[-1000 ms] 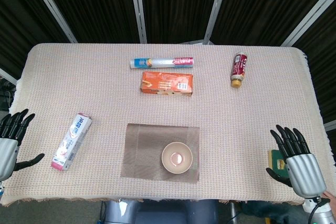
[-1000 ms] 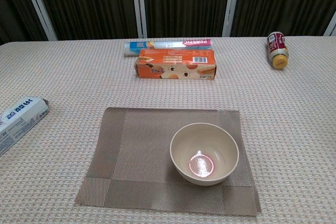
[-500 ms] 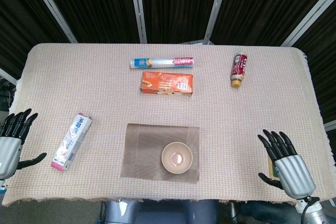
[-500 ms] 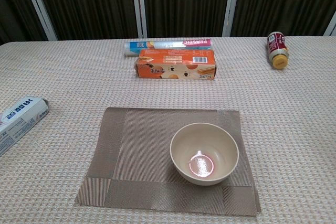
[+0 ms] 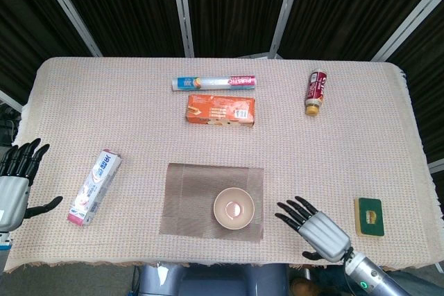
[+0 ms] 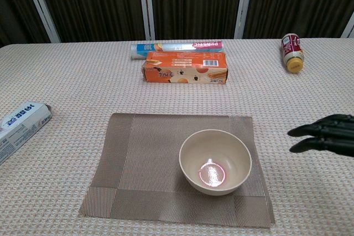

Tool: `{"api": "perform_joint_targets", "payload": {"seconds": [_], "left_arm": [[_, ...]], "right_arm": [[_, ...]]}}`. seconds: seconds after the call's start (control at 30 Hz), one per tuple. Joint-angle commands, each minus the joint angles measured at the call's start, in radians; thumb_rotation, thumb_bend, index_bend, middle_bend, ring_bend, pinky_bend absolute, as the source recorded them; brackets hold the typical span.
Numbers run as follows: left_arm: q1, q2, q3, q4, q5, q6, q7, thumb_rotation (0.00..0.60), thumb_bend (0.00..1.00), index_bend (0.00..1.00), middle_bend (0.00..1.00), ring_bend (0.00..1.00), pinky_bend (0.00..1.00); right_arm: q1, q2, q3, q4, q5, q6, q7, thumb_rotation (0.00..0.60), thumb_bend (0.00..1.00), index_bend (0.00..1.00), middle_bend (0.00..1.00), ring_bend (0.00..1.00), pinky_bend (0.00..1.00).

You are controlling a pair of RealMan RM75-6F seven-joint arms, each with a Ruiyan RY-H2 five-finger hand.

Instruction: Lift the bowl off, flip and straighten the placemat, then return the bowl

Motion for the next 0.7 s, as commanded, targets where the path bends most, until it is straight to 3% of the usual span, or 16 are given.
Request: {"api": "perform_joint_targets", "payload": {"seconds": [0.03, 0.23, 0.4, 0.57, 0.7], "left_arm": [[-0.001, -0.016, -0.005, 0.008, -0.010, 0.002, 0.022, 0.600, 0.00, 0.00, 0.00, 0.00, 0.00], [0.000, -0.018, -0.009, 0.011, -0.024, 0.003, 0.022, 0.600, 0.00, 0.00, 0.00, 0.00, 0.00], [0.005, -0.017, -0.014, 0.013, -0.020, 0.019, 0.021, 0.600, 0.00, 0.00, 0.00, 0.00, 0.00], [0.004, -0.015, -0.012, 0.013, -0.023, 0.014, 0.015, 0.600, 0.00, 0.00, 0.00, 0.00, 0.00], [0.004, -0.013, -0.012, 0.012, -0.022, 0.013, 0.011, 0.600, 0.00, 0.00, 0.00, 0.00, 0.00]], "right_arm": [[0.042, -0.056, 0.029, -0.004, -0.002, -0.056, -0.080, 0.600, 0.00, 0.11, 0.00, 0.00, 0.00], [0.083, -0.135, 0.095, -0.002, 0.065, -0.126, -0.190, 0.600, 0.00, 0.11, 0.00, 0.00, 0.00], [0.106, -0.186, 0.112, -0.015, 0.083, -0.161, -0.277, 0.600, 0.02, 0.11, 0.00, 0.00, 0.00], [0.126, -0.241, 0.122, 0.000, 0.112, -0.215, -0.385, 0.600, 0.16, 0.17, 0.00, 0.00, 0.00], [0.137, -0.271, 0.123, 0.023, 0.131, -0.255, -0.466, 0.600, 0.22, 0.23, 0.00, 0.00, 0.00]]}}
